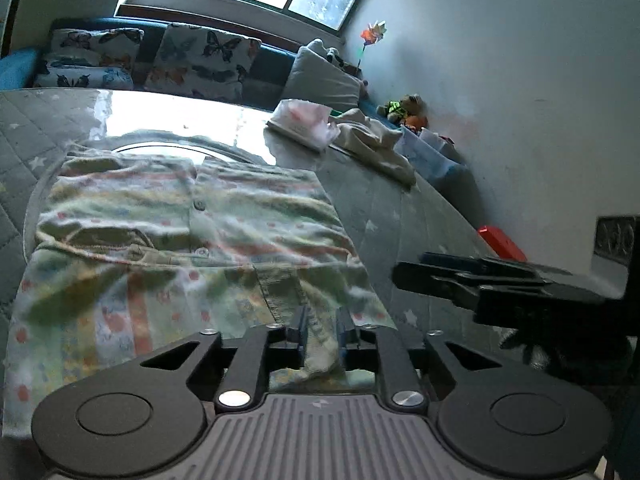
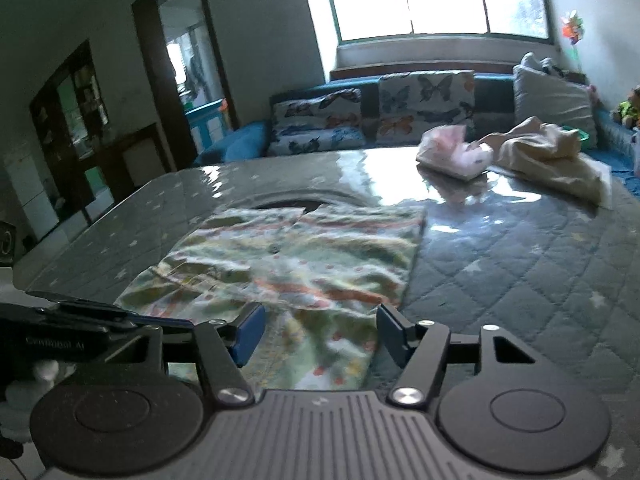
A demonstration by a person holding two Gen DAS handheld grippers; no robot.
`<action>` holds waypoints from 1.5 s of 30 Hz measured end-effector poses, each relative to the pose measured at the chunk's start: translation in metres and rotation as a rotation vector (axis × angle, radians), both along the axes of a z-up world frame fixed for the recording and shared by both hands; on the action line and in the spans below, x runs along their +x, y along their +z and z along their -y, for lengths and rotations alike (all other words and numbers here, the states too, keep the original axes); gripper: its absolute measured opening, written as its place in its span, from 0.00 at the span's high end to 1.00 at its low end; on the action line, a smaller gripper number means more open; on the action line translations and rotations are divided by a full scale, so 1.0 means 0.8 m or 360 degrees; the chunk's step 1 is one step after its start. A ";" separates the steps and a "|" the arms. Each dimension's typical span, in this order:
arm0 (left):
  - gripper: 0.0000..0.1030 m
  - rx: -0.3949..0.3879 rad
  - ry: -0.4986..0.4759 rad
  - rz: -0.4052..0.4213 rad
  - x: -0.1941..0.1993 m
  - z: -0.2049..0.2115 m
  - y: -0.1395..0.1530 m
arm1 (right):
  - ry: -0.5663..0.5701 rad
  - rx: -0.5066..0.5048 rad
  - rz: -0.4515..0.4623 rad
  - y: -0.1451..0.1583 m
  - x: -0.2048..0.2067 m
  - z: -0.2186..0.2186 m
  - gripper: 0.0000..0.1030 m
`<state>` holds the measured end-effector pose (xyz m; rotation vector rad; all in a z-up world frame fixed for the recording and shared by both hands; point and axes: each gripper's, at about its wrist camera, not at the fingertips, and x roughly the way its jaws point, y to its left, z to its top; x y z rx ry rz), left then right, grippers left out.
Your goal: Fold clothes
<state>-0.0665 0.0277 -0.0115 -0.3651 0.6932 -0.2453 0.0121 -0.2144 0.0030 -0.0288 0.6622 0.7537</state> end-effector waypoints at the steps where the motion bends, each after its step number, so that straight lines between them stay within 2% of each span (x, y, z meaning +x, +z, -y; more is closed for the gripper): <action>1: 0.70 0.0004 0.0001 0.0004 -0.005 -0.003 0.001 | 0.0024 -0.0012 -0.0011 -0.003 0.000 -0.007 0.40; 3: 0.61 0.0017 0.0019 0.0019 -0.014 -0.012 0.005 | 0.0057 -0.0024 -0.0045 -0.008 0.001 -0.017 0.41; 8: 0.60 0.0086 0.0202 0.0021 -0.028 -0.060 0.007 | 0.0155 -0.0084 -0.0135 -0.028 0.003 -0.048 0.52; 13: 0.60 0.0153 0.0401 0.0004 -0.040 -0.111 0.005 | 0.0186 -0.0144 -0.0177 -0.044 0.006 -0.073 0.57; 18: 0.60 0.0186 0.0479 -0.0034 -0.046 -0.139 -0.006 | 0.0206 -0.0177 -0.0205 -0.051 0.004 -0.084 0.63; 21: 0.60 0.0190 0.0488 -0.0060 -0.041 -0.146 -0.014 | 0.0227 -0.0228 -0.0160 -0.050 -0.001 -0.093 0.75; 22: 0.60 0.0193 0.0487 -0.0064 -0.040 -0.146 -0.015 | 0.0231 -0.0238 -0.0149 -0.050 -0.002 -0.094 0.85; 23: 0.60 0.0197 0.0490 -0.0071 -0.039 -0.147 -0.017 | 0.0239 -0.0240 -0.0146 -0.050 -0.003 -0.095 0.88; 25: 0.60 0.0205 0.0490 -0.0076 -0.038 -0.146 -0.018 | 0.0237 -0.0242 -0.0135 -0.047 -0.003 -0.096 0.91; 30: 0.60 0.0208 0.0489 -0.0025 -0.033 -0.145 -0.005 | 0.0237 -0.0241 -0.0059 -0.037 -0.012 -0.097 0.92; 34: 0.60 0.0222 0.0431 0.0015 -0.017 -0.141 0.001 | 0.0235 -0.0227 0.0041 -0.019 -0.021 -0.092 0.93; 38: 0.58 0.0262 0.0403 -0.0028 -0.001 -0.140 -0.009 | 0.0174 -0.0216 0.0175 0.003 -0.029 -0.078 0.93; 45: 0.59 0.0294 0.0461 -0.0137 0.003 -0.149 -0.029 | 0.0121 -0.0300 0.0072 -0.018 -0.020 -0.069 0.90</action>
